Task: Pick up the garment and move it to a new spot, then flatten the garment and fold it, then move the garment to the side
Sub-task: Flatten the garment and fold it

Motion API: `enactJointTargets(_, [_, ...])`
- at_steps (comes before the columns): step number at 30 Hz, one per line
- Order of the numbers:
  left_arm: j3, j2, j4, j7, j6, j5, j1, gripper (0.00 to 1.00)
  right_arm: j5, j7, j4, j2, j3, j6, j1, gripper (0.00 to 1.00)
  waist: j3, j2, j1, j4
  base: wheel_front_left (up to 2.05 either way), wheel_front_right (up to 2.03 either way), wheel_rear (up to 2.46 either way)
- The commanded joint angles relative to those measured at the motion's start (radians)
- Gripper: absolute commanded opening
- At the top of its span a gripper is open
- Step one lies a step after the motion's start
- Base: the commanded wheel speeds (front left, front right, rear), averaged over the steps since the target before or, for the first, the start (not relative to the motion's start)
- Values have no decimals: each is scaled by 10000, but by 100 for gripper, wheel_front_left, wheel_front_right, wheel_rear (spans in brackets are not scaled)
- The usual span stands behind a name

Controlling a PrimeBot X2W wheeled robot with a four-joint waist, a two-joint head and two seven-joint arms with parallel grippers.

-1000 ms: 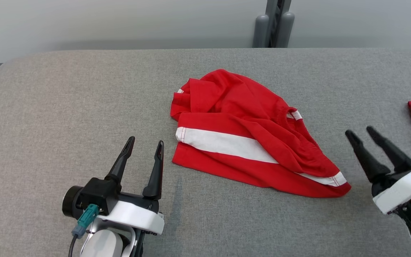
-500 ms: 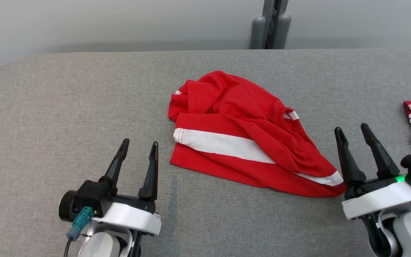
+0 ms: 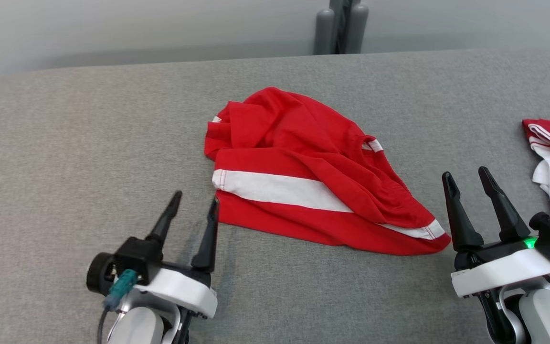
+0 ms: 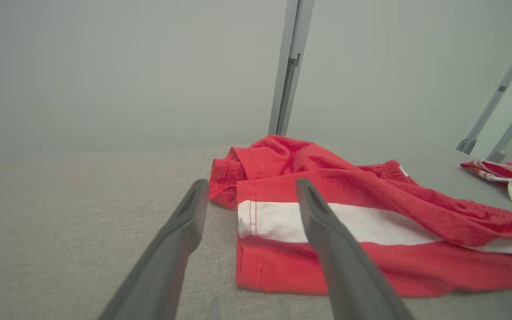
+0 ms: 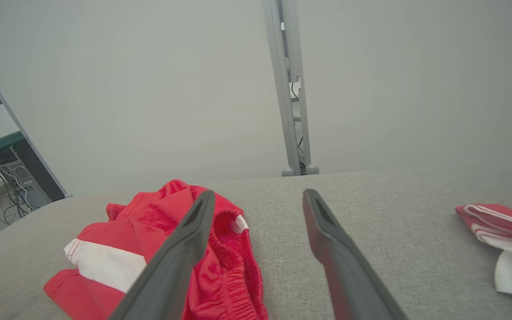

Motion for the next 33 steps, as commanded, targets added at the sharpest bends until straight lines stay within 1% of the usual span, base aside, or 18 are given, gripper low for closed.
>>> enactJointTargets(1, [-50, 56, 266, -2, -104, 102, -131, 100, -49, -52, -40, -11, -31, 1, -14, 100, 111, -1, 0, -118, 0, 0, 0])
enactJointTargets(6, [-152, 199, 1793, -2, -395, 299, -1111, 100, -85, -53, -53, 29, -19, 1, -94, 100, 427, -1, 0, -464, 0, 0, 0])
enactJointTargets(13, [-193, 277, 3456, 151, -747, -39, -2298, 100, -118, -53, -61, 80, -123, 1, -66, 100, 638, -1, 0, -753, 0, 0, 0])
enactJointTargets(22, [-326, 408, 4760, 249, -948, -293, -3245, 100, -206, -54, -62, 161, -120, 1, -123, 100, 810, -1, 0, -879, 0, 0, 0])
enactJointTargets(28, [-561, 371, 5237, 358, -1031, -558, -3580, 100, -243, -54, -58, 187, -185, 1, -172, 100, 926, -1, 0, -871, 0, 0, 0])
enactJointTargets(29, [-617, 365, 5283, 364, -1050, -610, -3629, 49, -245, -54, -54, 192, -196, 1, -183, 100, 941, -1, 0, -865, 0, 0, 0])
enactJointTargets(30, [-671, 360, 5320, 355, -1072, -672, -3666, 22, -247, -54, -50, 197, -204, 1, -194, 100, 956, -1, 0, -858, 0, 0, 0])
enactJointTargets(31, [-748, 354, 5346, 334, -1091, -717, -3689, 0, -254, -54, -43, 199, -217, 1, -196, 100, 966, -1, 0, -848, 0, 0, 0])
enactJointTargets(33, [-863, 361, 5370, 279, -1117, -815, -3749, 0, -266, -54, -22, 217, -243, 1, -169, 100, 977, -1, 0, -821, 0, 0, 0])
